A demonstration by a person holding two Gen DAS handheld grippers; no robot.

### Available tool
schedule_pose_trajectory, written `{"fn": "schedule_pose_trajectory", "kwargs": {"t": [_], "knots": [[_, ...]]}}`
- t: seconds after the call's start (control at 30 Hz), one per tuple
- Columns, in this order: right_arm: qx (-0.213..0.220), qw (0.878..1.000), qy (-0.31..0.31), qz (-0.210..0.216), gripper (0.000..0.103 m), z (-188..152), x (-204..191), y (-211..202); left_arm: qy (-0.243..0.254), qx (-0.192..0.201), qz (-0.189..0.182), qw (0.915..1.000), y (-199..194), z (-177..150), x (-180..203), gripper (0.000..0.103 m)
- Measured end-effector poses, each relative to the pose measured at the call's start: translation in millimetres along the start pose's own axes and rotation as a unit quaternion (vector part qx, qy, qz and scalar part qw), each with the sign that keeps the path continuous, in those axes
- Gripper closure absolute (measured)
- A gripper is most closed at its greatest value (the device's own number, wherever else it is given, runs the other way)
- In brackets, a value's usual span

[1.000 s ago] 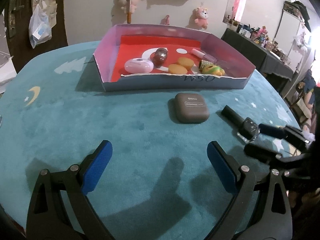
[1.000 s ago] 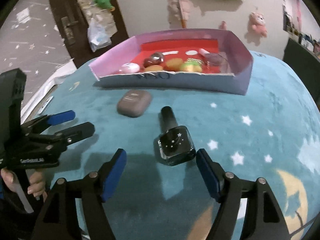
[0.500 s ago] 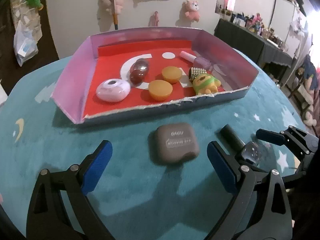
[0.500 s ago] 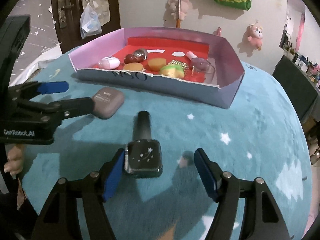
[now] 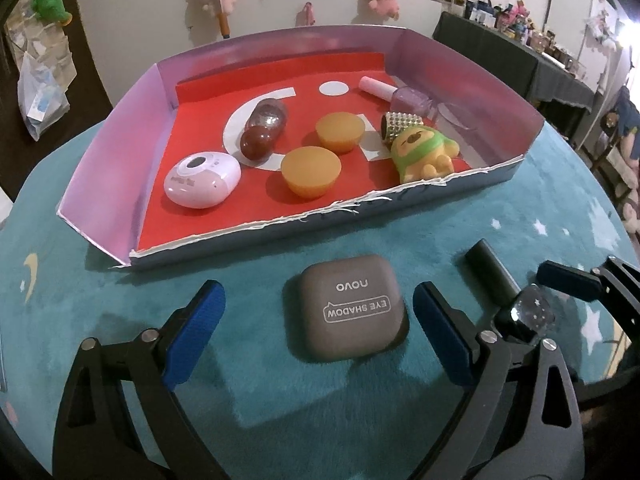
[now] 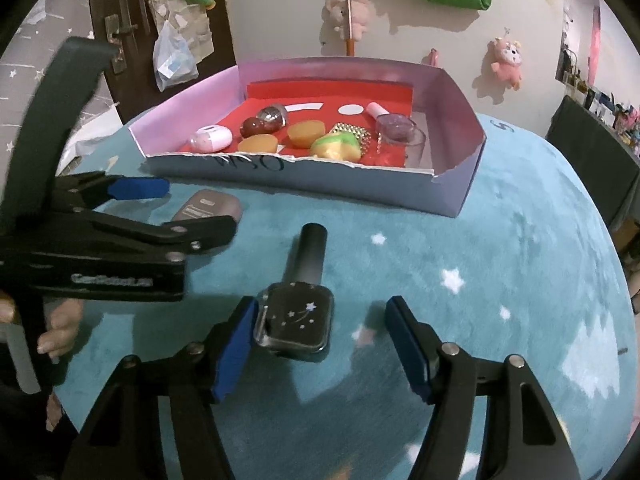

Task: Organize rigid objects
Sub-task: 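Grasp the grey eye shadow case with the left gripper while the right holds the black polish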

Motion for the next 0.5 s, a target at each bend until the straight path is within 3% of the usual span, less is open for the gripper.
{"fn": "schedule_pose_trajectory", "kwargs": {"t": [0.03, 0.1, 0.5], "knots": [[0.0, 1.0, -0.001, 0.001, 0.035, 0, -1, 0, 0.002, -0.002, -0.001, 1.0, 1, -1, 1, 0.025], [0.0, 1.0, -0.004, -0.002, 0.036, 0, -3, 1, 0.002, -0.01, -0.014, 0.9999, 3, -4, 2, 0.029], [0.0, 1.0, 0.0, 0.003, 0.035, 1, 0, 1, 0.012, -0.005, -0.038, 0.9992, -17, -27, 1, 0.03]]}}
Point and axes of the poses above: each gripper's, at about its wrist camera, not at the fingertips, and y roughly the way its jaws point, x to its right, z to its top, the point moved 5 cm from there along y, roughly the way its jaws point, and after that the axes turned 6 degrees about z, right-handed, at the moved point
